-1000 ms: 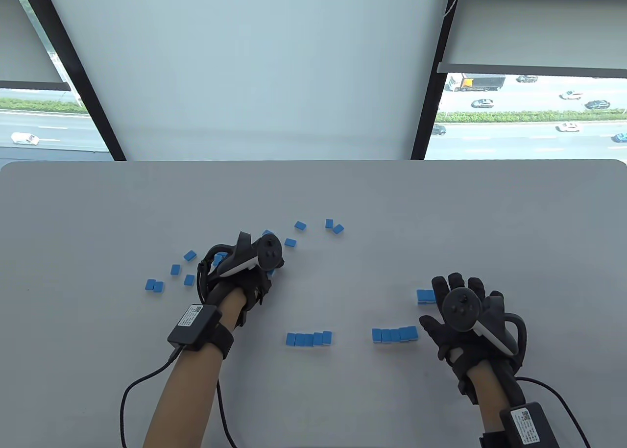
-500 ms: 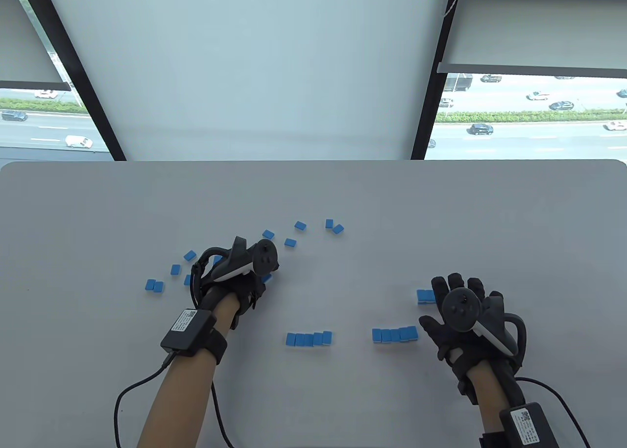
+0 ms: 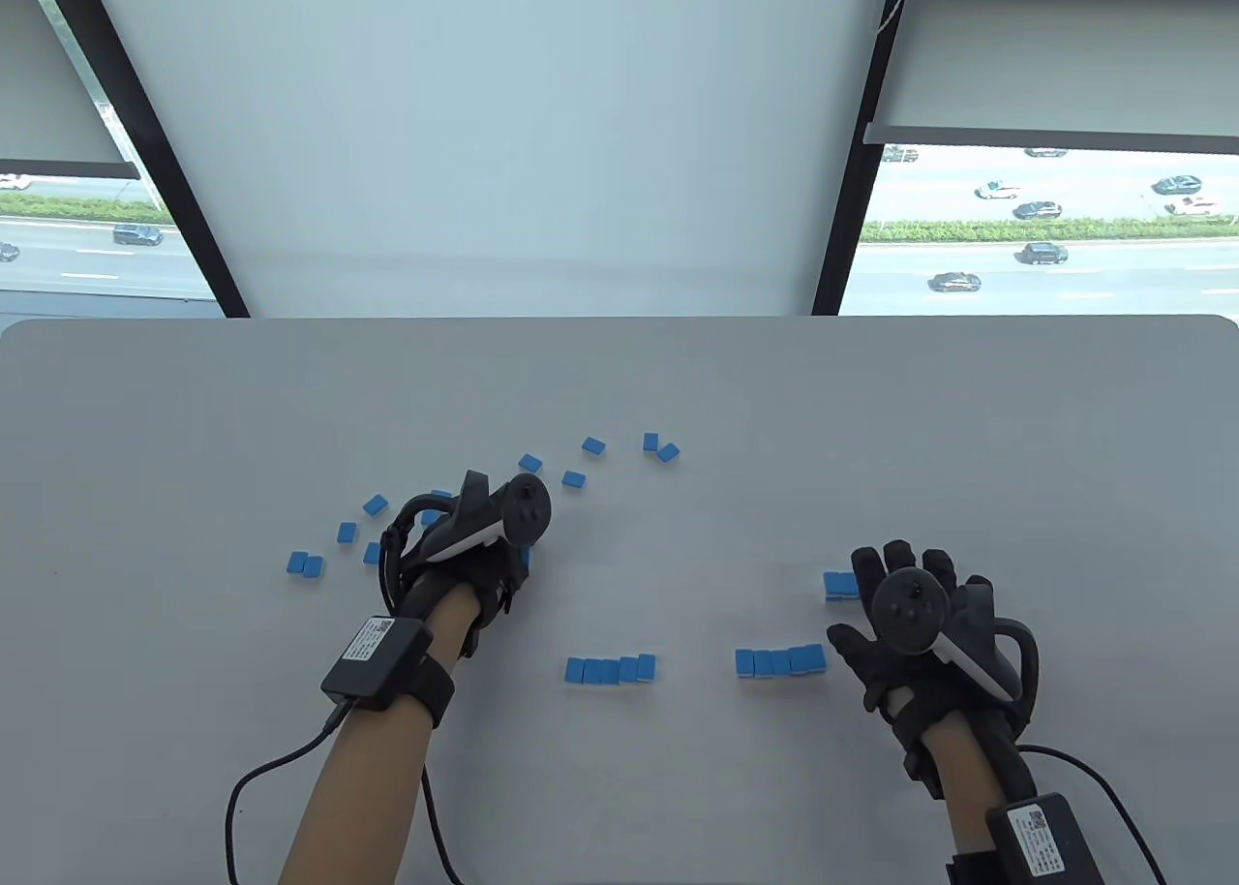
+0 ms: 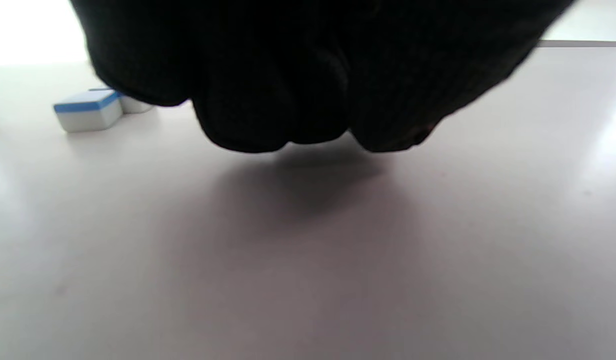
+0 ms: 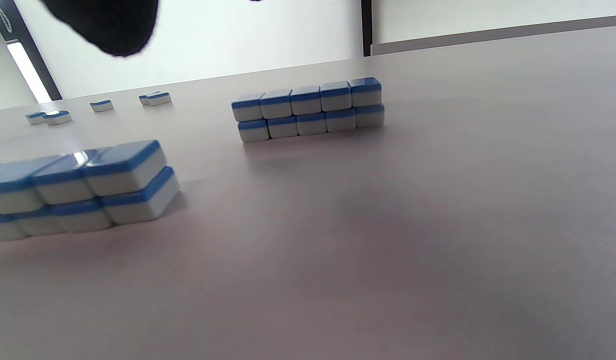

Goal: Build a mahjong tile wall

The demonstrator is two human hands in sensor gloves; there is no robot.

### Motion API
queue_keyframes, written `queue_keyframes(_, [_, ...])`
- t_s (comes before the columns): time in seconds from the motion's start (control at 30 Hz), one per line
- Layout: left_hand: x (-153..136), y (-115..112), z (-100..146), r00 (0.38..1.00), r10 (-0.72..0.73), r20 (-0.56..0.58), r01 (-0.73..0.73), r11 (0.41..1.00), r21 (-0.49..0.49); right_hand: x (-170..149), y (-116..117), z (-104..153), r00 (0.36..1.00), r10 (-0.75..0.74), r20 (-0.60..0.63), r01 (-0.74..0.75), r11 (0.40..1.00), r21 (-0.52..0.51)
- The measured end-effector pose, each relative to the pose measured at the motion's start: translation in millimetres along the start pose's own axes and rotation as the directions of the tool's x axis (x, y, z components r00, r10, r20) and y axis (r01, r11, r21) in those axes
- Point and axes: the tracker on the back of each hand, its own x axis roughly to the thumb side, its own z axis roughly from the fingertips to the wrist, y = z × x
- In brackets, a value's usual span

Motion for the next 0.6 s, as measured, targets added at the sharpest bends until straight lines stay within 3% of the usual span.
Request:
queue_keyframes(0.23, [12.0, 20.4, 36.8, 0.995, 0.087, 0.042, -0.091, 0.988, 0.122, 0.4, -0.6, -0.2, 1.0, -0.006, 0.001, 0.006, 1.0, -0.004])
queue_keyframes(0.4, [26.3, 20.3, 64.3, 0.979, 0.167, 0.113, -0.186, 0.964, 0.191, 0.5, -0.8, -0.2, 1.0, -0.011, 0.001, 0.011, 1.0, -0.005])
queue_keyframes(0.5, [35.9, 7.6, 73.9, 0.962, 0.214, 0.169, -0.245, 0.951, 0.19, 0.6, -0.8, -0.3, 1.0, -0.008, 0.0, 0.008, 1.0, -0.006])
queue_keyframes(0.6, [47.9, -0.4, 78.4, 0.955, 0.214, 0.205, -0.241, 0.963, 0.119, 1.0, -0.7, 0.0, 1.0, -0.006, 0.0, 0.006, 1.0, -0.003])
